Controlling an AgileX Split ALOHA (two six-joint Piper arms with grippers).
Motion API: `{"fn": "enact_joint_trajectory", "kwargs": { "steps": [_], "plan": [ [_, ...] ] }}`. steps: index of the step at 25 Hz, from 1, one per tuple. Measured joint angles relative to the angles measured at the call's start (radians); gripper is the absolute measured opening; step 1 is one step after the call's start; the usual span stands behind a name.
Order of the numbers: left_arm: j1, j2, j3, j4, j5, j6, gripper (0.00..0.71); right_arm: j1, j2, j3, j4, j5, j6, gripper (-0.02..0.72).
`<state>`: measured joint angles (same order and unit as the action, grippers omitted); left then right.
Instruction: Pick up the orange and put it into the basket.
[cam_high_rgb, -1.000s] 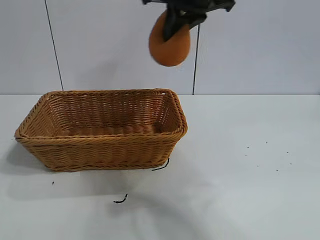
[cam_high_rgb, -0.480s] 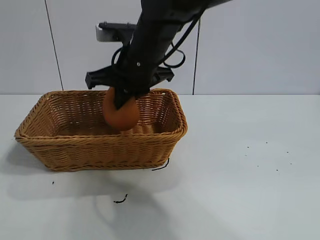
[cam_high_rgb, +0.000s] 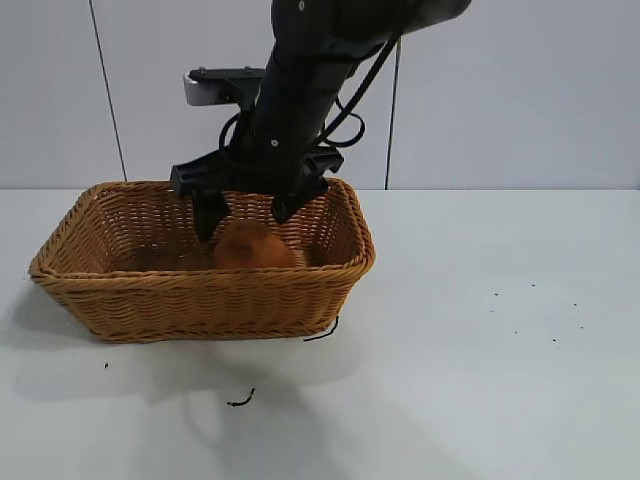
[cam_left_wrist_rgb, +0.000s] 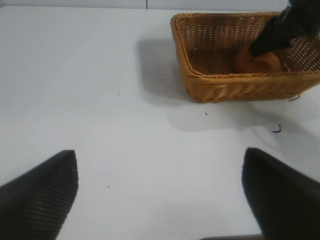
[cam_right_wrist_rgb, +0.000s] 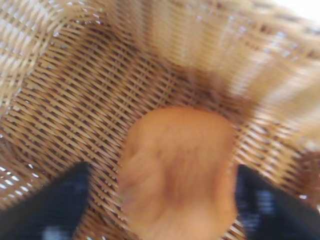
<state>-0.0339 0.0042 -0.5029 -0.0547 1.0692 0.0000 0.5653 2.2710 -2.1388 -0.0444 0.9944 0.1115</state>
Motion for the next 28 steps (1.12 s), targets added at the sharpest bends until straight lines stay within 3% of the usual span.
{"fn": "enact_joint_trajectory", "kwargs": {
  "steps": [15,20,28],
  "plan": [
    [0.000,0.000,0.000,0.000,0.000,0.000,0.639,-0.452,0.009,-0.045,-0.032,0.186,0.028,0.643],
    [0.000,0.000,0.000,0.000,0.000,0.000,0.639,-0.516,0.009,-0.045,-0.030,0.217,0.013,0.640],
    [0.000,0.000,0.000,0.000,0.000,0.000,0.639,-0.519,-0.012,-0.008,0.018,0.216,-0.002,0.634]
  ]
}}
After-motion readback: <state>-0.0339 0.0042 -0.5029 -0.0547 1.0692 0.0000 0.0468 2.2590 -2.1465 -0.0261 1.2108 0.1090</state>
